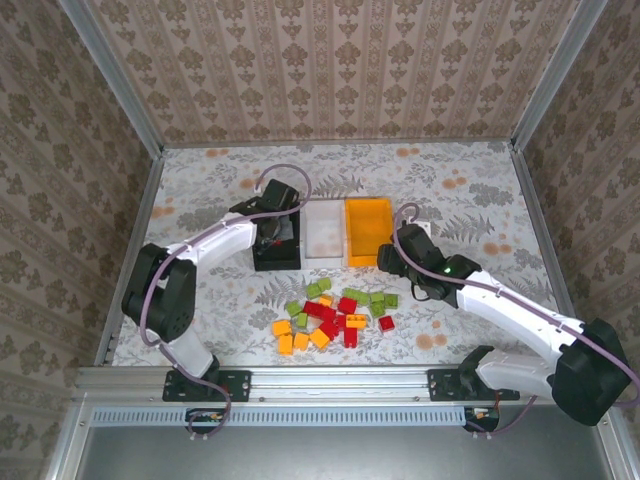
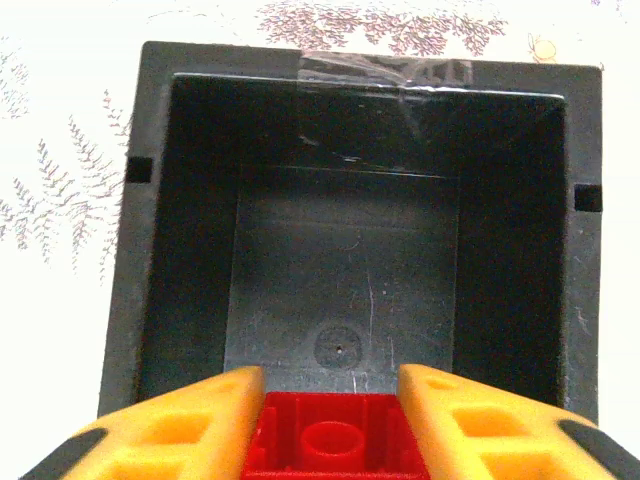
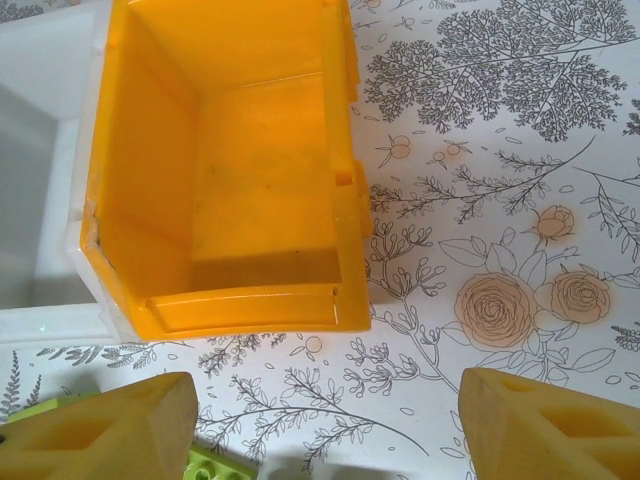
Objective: Sort the legos into containers by color
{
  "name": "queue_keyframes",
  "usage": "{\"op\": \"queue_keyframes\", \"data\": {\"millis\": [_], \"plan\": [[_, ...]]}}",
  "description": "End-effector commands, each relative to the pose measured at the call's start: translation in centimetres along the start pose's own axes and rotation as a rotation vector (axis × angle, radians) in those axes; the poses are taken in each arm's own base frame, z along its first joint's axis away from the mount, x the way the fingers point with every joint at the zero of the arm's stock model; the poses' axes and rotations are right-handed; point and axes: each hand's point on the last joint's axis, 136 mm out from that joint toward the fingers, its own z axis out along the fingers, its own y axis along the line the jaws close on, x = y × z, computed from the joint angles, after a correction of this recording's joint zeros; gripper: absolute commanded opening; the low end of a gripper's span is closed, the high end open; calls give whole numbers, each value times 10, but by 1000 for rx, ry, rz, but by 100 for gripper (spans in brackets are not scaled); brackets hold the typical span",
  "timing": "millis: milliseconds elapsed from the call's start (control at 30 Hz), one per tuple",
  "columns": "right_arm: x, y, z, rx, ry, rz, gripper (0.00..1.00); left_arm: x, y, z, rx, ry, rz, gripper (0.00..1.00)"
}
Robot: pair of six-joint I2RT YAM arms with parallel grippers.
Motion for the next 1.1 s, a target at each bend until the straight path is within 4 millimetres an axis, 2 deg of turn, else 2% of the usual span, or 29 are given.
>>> {"op": "queue_keyframes", "data": {"millis": [0,67,133,233,333,400,500,600,733,900,1067], "plan": [[0,-3,-4,-14,-4,-6,72,-15,-9,-10,47,-31,-16,51],[0,-4,-4,-15,-2,-3,72,-18,-12,-19,71,-46,-20,57],[0,-3,-5,-23,1,-6,72,-22,-18,-35,100,-75,-15,68],[4,0,-4,-46,26,-18,73,-26,-31,-66,166,-127,5,76],[13,2,-3,-61,67,-31,73,-19,-42,-100,246,-173,29,85],[23,0,1,-60,105,-37,73,-10,-49,-121,305,-203,45,100],[41,-4,8,-46,171,-47,73,12,-51,-140,355,-233,60,100],[60,-8,14,-43,234,-47,70,39,-45,-143,383,-236,44,100],[87,-10,11,-76,308,-63,68,69,-27,-141,390,-238,7,100],[123,-8,-1,-130,431,-119,66,90,-8,-135,389,-228,-46,100],[150,-5,-13,-145,510,-188,66,98,8,-130,353,-233,-77,100]]}}
